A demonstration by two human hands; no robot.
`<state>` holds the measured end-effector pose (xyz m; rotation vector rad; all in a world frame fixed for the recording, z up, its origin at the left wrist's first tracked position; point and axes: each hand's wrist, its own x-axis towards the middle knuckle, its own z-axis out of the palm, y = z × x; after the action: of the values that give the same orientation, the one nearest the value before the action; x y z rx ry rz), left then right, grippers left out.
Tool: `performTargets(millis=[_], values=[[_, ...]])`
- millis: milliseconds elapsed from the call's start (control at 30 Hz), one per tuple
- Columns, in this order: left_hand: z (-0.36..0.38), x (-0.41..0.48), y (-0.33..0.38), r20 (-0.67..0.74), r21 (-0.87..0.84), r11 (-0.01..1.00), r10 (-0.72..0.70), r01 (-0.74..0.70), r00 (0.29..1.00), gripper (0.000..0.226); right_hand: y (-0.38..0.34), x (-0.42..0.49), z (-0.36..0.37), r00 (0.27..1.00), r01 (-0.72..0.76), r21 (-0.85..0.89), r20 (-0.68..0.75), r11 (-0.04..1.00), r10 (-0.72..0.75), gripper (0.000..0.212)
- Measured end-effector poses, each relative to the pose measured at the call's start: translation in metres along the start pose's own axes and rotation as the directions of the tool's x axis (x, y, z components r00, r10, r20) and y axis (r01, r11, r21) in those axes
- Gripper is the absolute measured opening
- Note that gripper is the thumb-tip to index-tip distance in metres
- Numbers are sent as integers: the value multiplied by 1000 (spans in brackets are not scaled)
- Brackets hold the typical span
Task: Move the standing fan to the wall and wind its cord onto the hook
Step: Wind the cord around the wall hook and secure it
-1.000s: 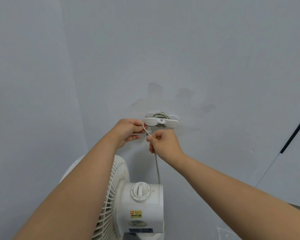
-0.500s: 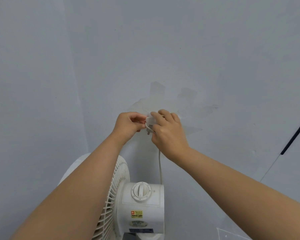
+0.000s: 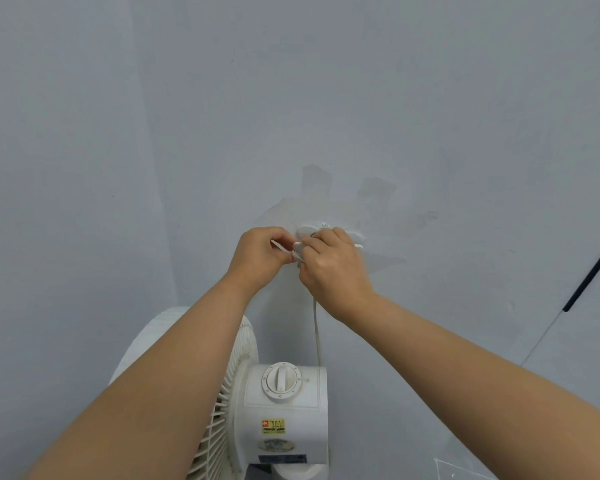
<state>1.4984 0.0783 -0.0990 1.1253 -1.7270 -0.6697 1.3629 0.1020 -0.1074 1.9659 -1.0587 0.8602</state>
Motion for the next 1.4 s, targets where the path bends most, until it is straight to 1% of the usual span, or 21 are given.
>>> performTargets(millis=[67, 200, 333, 433, 567, 633, 767, 800, 867, 967, 1033, 1067, 1133, 1233, 1400], values=[[0, 1, -3, -24, 59, 998, 27, -26, 999, 16, 1, -1, 3, 1000, -3, -17, -2, 1000, 3, 11], [1, -1, -6, -25, 225, 962, 162, -153, 986, 10, 2, -3, 4, 1000, -11, -44, -18, 999, 10, 9], [2, -1, -8, -7, 369, 884, 313, -289, 950, 17, 0, -2, 4, 998, -44, -73, -41, 996, 41, 8], [5, -1, -7, -10, 420, 833, 402, -361, 916, 20, -2, 0, 4, 996, -76, -89, -59, 993, 71, 12], [7, 1, -7, 10, 475, 789, 438, -390, 899, 21, -3, 2, 1, 982, -188, -128, -43, 974, 184, 10], [7, 2, -8, 39, 497, 765, 451, -409, 892, 24, 0, 1, 2, 983, -184, -133, -30, 974, 182, 13], [3, 4, -11, 93, 505, 728, 488, -464, 868, 29, 4, 3, 3, 993, -116, -102, -10, 988, 115, 20], [2, 4, -11, 98, 502, 731, 483, -463, 870, 27, 4, 3, 3, 995, -99, -99, -1, 990, 100, 21], [2, 5, -12, 77, 475, 775, 435, -416, 897, 22, 3, 4, 2, 997, -76, -96, 19, 993, 78, 23], [0, 6, -9, 18, 387, 884, 275, -261, 961, 17, 2, 7, -1, 997, -50, -79, 51, 996, 55, 27], [-3, 6, -8, -28, 268, 955, 142, -129, 989, 13, 2, 9, -3, 995, -50, -58, 79, 997, 54, 30], [-5, 7, -8, -29, 195, 979, 70, -63, 997, 11, 2, 10, -4, 994, -55, -49, 93, 997, 59, 31], [-7, 7, -8, 22, 76, 996, -42, 40, 999, 8, 2, 11, -6, 989, -73, -42, 123, 996, 77, 33], [-6, 6, -5, 95, -12, 995, -96, 97, 991, 8, 1, 13, -7, 981, -101, -49, 163, 994, 108, 35], [-4, 2, 0, 113, -104, 986, -115, 127, 987, 12, 0, 19, -9, 975, -127, -113, 169, 985, 145, 40]])
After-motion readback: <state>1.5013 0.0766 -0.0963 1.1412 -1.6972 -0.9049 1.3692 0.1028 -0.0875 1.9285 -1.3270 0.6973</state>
